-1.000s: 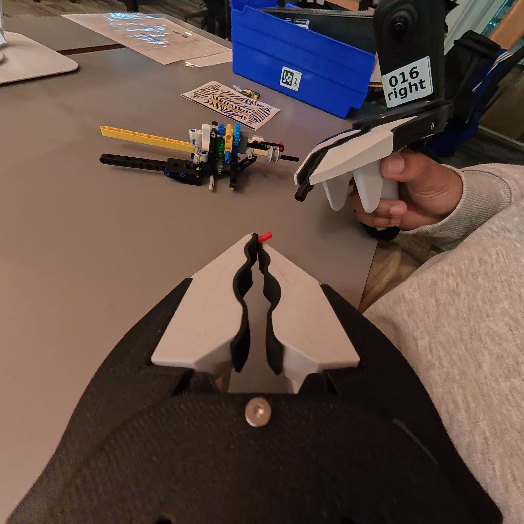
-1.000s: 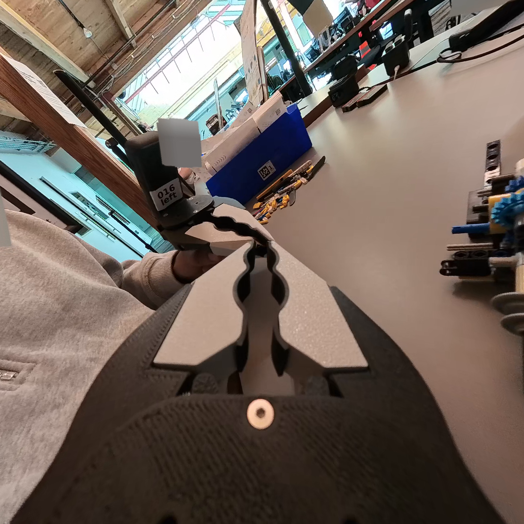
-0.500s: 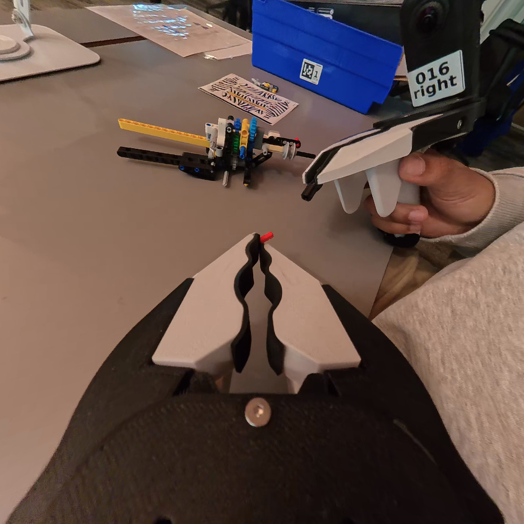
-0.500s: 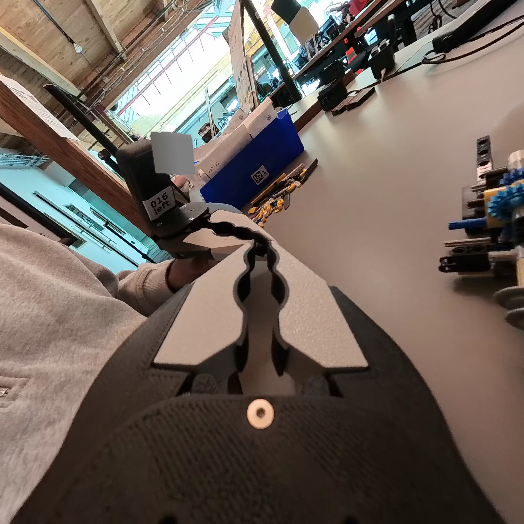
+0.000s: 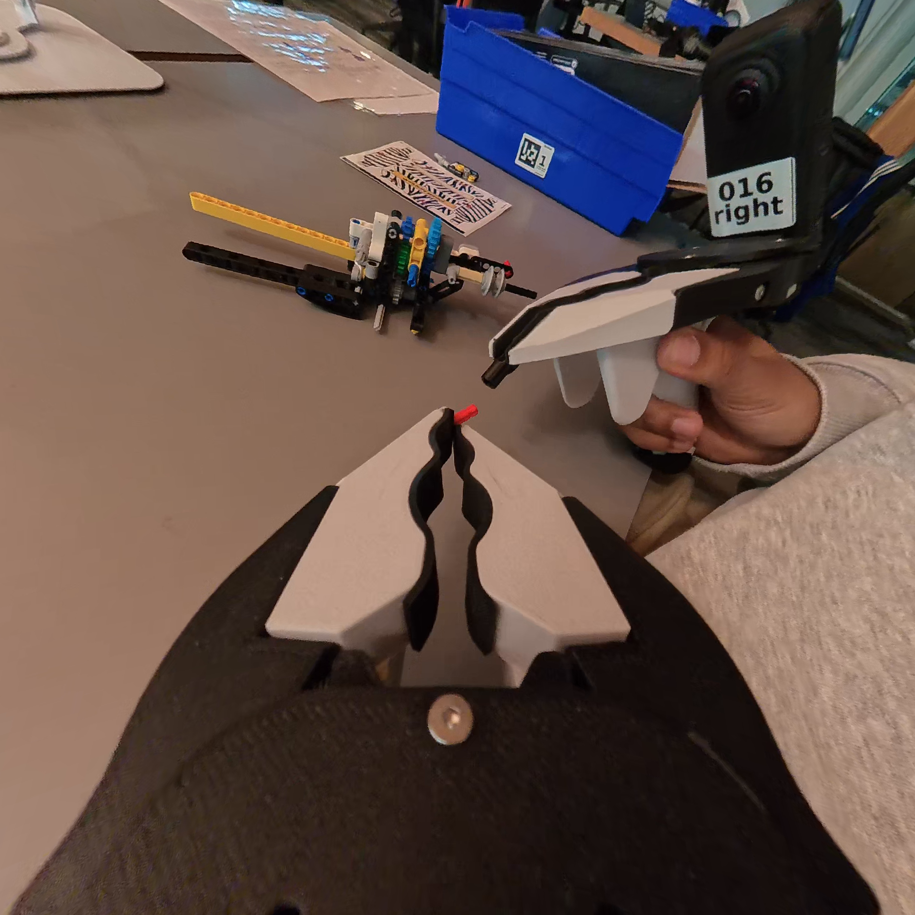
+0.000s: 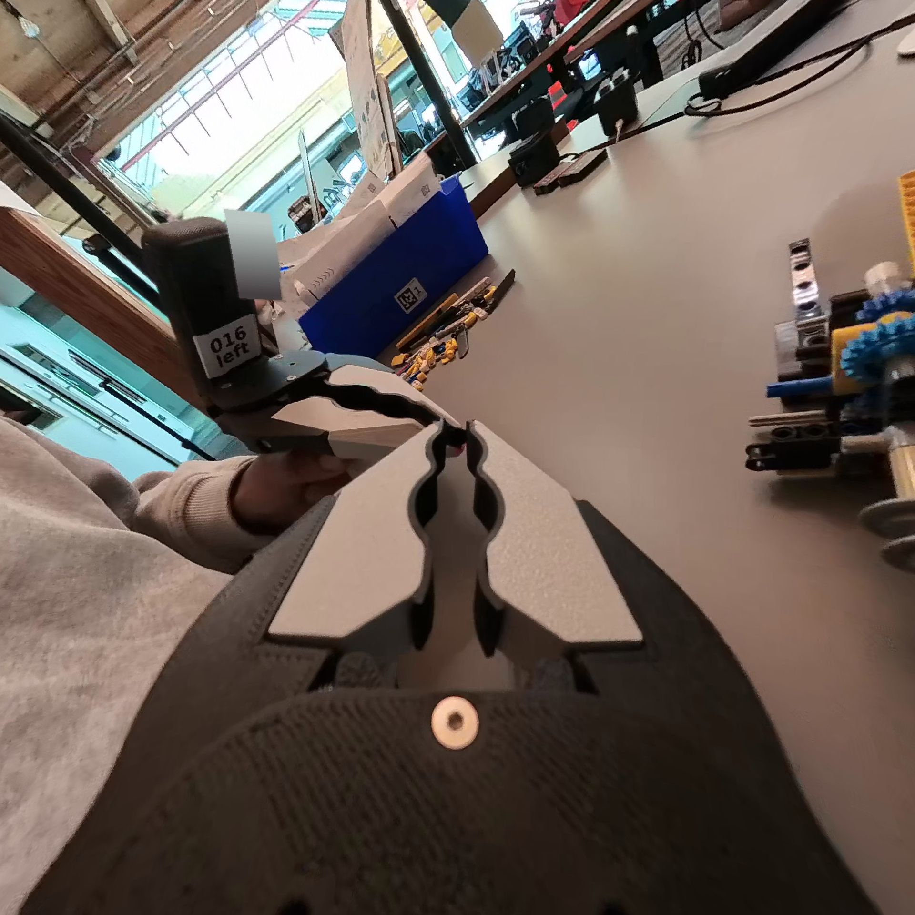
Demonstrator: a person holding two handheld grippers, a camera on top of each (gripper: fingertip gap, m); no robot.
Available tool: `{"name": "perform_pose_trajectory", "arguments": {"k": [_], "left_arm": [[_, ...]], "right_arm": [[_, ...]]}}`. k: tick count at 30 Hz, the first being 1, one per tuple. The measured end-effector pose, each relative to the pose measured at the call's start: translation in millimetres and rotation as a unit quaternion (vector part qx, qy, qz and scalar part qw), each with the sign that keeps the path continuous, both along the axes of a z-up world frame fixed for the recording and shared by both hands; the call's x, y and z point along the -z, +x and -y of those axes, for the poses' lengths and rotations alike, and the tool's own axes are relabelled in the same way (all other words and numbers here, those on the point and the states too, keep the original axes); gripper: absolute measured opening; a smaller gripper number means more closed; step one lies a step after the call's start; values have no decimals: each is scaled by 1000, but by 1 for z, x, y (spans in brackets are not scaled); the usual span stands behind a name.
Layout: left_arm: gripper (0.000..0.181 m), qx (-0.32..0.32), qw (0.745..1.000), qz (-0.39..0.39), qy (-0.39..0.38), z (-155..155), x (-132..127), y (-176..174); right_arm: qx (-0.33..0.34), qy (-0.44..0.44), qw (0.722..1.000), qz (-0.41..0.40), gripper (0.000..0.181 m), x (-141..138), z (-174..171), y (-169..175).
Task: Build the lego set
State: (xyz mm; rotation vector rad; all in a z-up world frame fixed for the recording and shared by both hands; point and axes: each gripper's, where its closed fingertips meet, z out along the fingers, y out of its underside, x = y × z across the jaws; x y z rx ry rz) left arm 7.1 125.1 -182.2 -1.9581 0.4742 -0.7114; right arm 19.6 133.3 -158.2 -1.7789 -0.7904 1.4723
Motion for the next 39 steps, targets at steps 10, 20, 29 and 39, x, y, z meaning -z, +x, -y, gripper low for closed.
{"name": "perform_pose_trajectory", "arguments": {"k": [10, 20, 29, 39], "left_arm": [[0, 6, 986, 149, -79, 1, -3, 3], [0, 13, 970, 214, -117, 1, -3, 1], [0, 16, 970, 210, -120, 2, -1, 2], [0, 23, 974, 195, -115, 4, 0, 6]], "right_arm": [[10, 162, 984, 72, 6, -3, 8, -5], [15, 186, 979, 83, 6, -2, 7, -5], [7, 186, 978, 95, 6, 4, 8, -7], [-7, 149, 985, 85, 6, 5, 8, -6]]}}
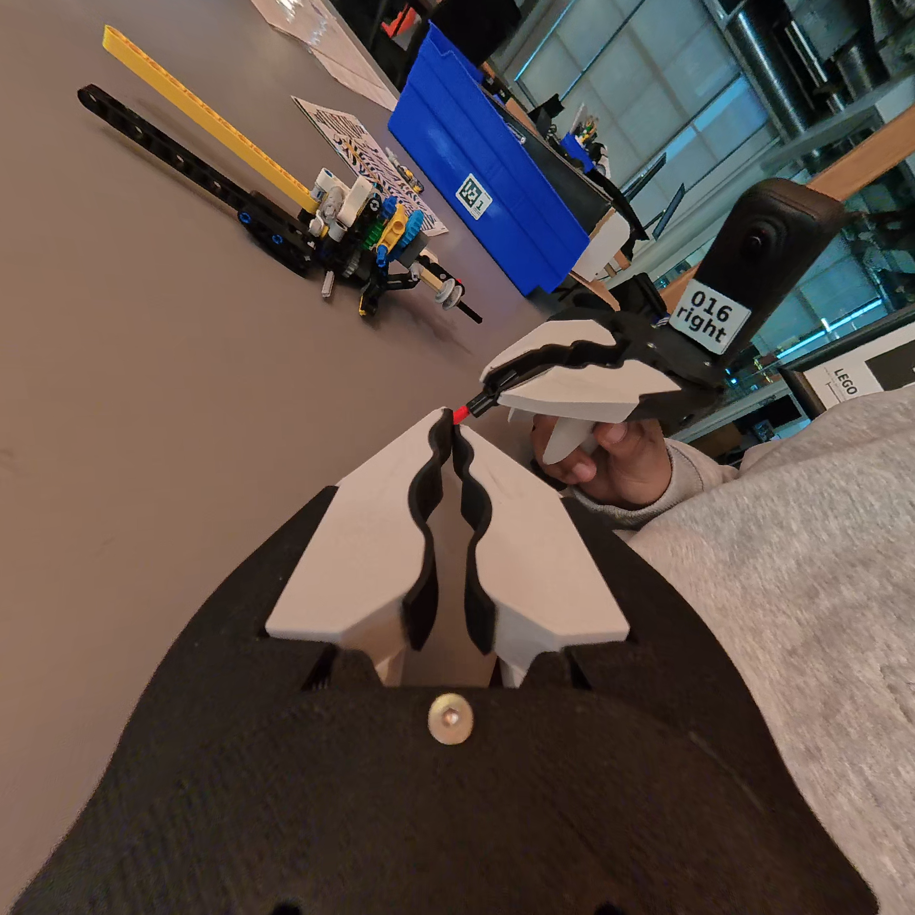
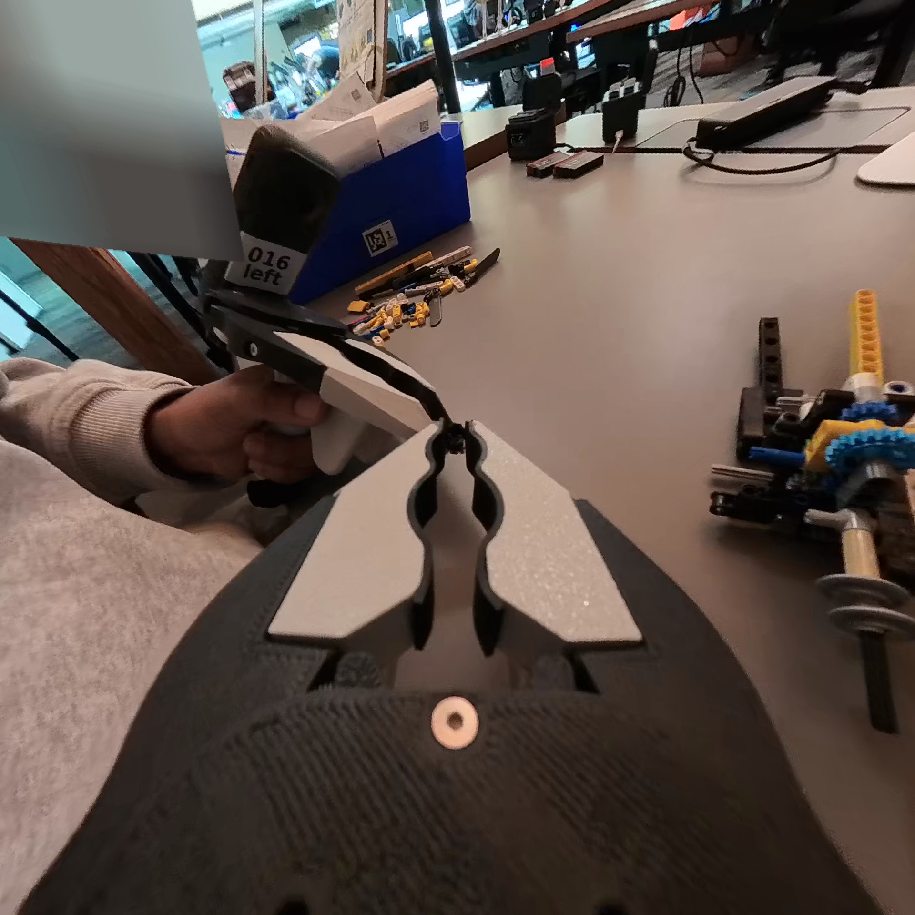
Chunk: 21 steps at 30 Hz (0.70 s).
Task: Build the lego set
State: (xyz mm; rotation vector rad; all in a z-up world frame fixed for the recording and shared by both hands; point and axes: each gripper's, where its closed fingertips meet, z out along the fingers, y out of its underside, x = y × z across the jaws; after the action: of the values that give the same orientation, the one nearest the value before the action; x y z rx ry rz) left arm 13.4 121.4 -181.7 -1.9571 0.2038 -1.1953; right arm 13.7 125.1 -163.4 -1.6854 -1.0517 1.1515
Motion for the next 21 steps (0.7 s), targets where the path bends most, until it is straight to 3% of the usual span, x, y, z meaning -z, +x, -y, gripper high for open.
{"name": "perform_pose_trajectory", "arguments": {"k": [16, 21], "left_arm": [[0, 13, 999, 40, 6, 2, -10, 3], [0, 13, 998, -64, 15, 2, 6, 4]], "right_arm": [[-10, -86, 994, -72, 6, -11, -4, 6], [-16, -82, 996, -43, 6, -4, -6, 10]]}}
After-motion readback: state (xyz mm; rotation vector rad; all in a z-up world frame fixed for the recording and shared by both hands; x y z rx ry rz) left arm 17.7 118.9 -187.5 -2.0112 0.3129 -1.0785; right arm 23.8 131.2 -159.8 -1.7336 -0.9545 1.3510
